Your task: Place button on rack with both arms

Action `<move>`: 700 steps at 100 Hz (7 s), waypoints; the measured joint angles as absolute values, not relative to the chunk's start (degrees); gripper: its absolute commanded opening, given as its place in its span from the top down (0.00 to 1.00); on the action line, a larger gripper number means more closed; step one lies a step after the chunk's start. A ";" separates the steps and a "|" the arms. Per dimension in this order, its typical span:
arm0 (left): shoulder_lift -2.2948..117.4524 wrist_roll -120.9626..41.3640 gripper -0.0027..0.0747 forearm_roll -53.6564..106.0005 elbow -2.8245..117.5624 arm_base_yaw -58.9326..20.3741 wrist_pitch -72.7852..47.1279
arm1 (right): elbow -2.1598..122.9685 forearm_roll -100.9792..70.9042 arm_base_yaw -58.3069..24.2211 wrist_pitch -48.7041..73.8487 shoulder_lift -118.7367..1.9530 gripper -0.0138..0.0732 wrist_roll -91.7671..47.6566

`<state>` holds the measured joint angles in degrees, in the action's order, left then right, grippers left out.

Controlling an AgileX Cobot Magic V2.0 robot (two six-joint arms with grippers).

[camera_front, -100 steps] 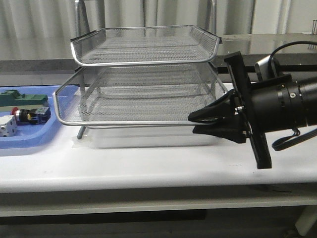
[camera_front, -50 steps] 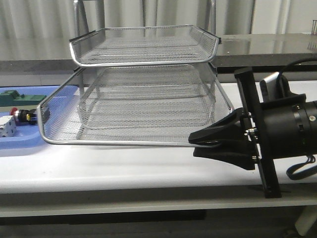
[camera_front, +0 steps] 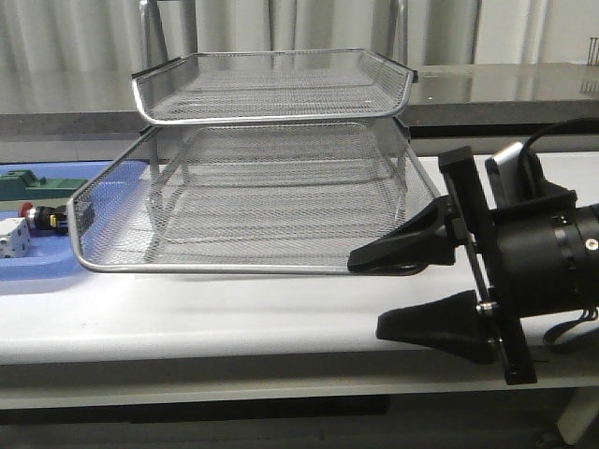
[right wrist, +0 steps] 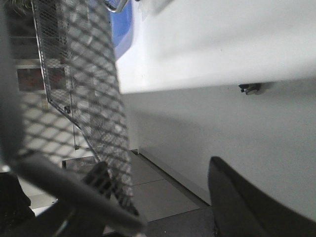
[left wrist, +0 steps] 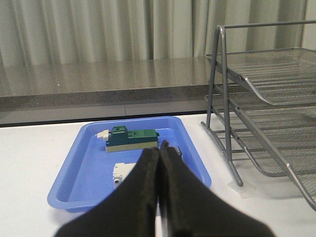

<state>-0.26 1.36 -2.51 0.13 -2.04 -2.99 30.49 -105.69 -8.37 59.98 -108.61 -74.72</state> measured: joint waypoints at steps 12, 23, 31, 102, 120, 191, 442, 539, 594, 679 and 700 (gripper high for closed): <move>-0.26 1.36 0.99 -2.51 0.13 -2.04 -2.99 | 30.13 -105.58 -8.02 59.76 -107.76 0.28 -75.63; -0.26 1.36 0.99 -2.51 0.13 -2.04 -2.99 | 29.68 -104.87 -6.59 58.23 -105.12 0.28 -76.27; -0.26 1.36 0.99 -2.51 0.13 -2.04 -2.99 | 29.57 -104.22 -5.19 56.30 -102.60 0.28 -76.44; -0.26 1.36 0.99 -2.51 0.13 -2.04 -2.99 | 29.03 -83.19 -3.10 42.26 -79.52 0.28 -53.27; -0.26 1.36 0.99 -2.51 0.13 -2.04 -2.99 | 29.16 -73.14 -3.10 39.97 -72.74 0.28 -45.96; -0.26 1.36 0.99 -2.51 0.13 -2.04 -2.99 | 45.13 -4.84 -3.10 49.33 -49.60 0.28 -2.36; -0.26 1.36 0.99 1.89 1.54 -2.04 0.00 | 44.29 -0.65 -3.56 66.49 -29.01 0.91 0.40; 70.90 -6.23 0.99 -3.59 61.29 -2.04 -27.90 | 44.29 -0.65 -3.56 66.49 -29.01 0.91 0.00; 90.37 -20.95 0.26 -6.38 76.57 -2.04 -37.02 | 44.29 -0.65 -3.56 66.49 -29.01 0.91 0.00; 102.47 -39.22 0.26 -5.45 85.12 -2.04 -44.19 | 44.29 -0.65 -3.56 66.49 -29.01 0.91 0.00; 111.67 -45.67 0.26 -4.33 95.80 -2.04 -50.65 | 44.29 -0.65 -3.56 66.49 -29.01 0.91 0.00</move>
